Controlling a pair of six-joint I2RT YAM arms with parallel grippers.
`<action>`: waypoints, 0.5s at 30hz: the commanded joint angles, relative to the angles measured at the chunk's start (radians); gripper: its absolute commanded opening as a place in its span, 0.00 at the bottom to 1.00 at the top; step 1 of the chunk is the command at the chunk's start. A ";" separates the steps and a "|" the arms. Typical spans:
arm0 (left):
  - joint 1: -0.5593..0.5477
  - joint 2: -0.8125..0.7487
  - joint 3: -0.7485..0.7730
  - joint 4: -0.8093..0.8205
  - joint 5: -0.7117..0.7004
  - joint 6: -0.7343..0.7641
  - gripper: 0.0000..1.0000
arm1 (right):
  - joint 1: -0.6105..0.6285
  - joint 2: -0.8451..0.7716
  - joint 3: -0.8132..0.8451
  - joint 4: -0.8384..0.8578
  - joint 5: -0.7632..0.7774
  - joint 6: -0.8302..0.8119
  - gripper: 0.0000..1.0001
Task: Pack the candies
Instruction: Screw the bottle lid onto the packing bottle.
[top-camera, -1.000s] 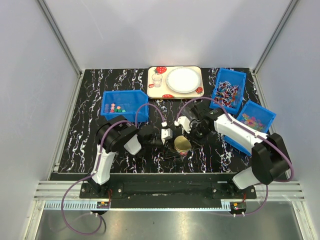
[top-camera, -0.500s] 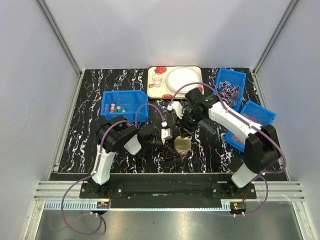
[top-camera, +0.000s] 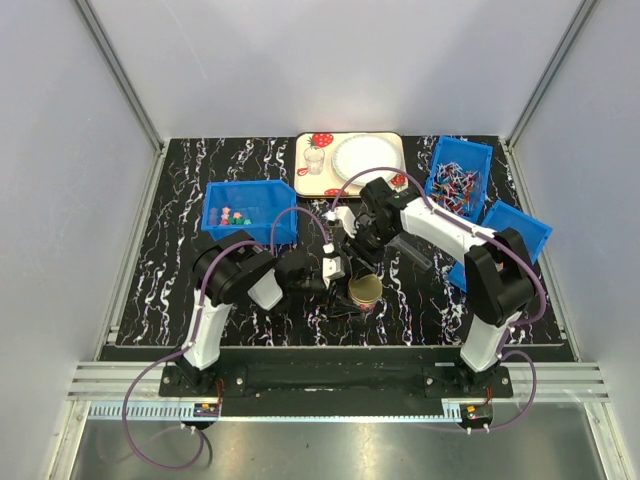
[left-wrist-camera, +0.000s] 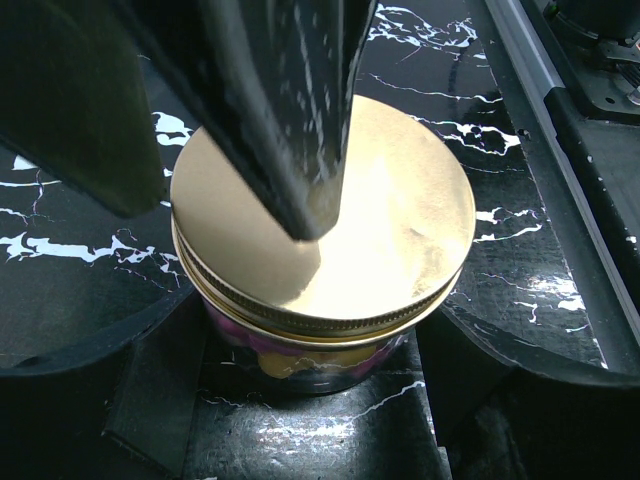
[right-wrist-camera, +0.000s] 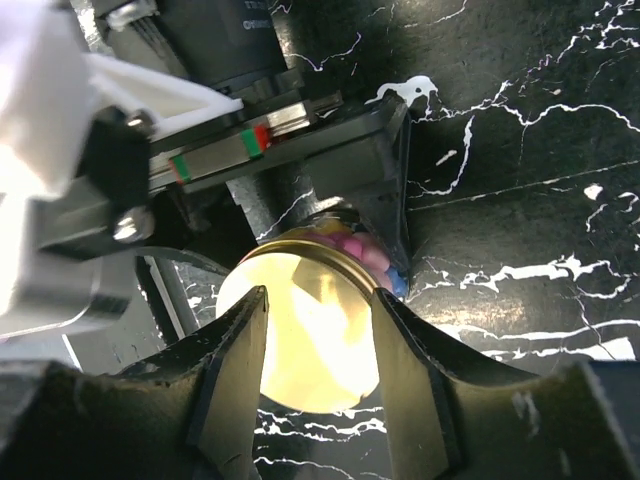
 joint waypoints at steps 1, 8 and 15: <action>0.007 -0.004 0.013 0.336 -0.032 -0.002 0.69 | 0.005 0.021 0.030 0.037 -0.032 0.010 0.52; 0.007 -0.006 0.013 0.336 -0.030 0.000 0.69 | 0.003 0.032 0.018 0.039 -0.026 0.008 0.49; 0.008 -0.007 0.013 0.336 -0.032 -0.002 0.69 | 0.003 -0.009 -0.050 0.031 0.027 -0.016 0.37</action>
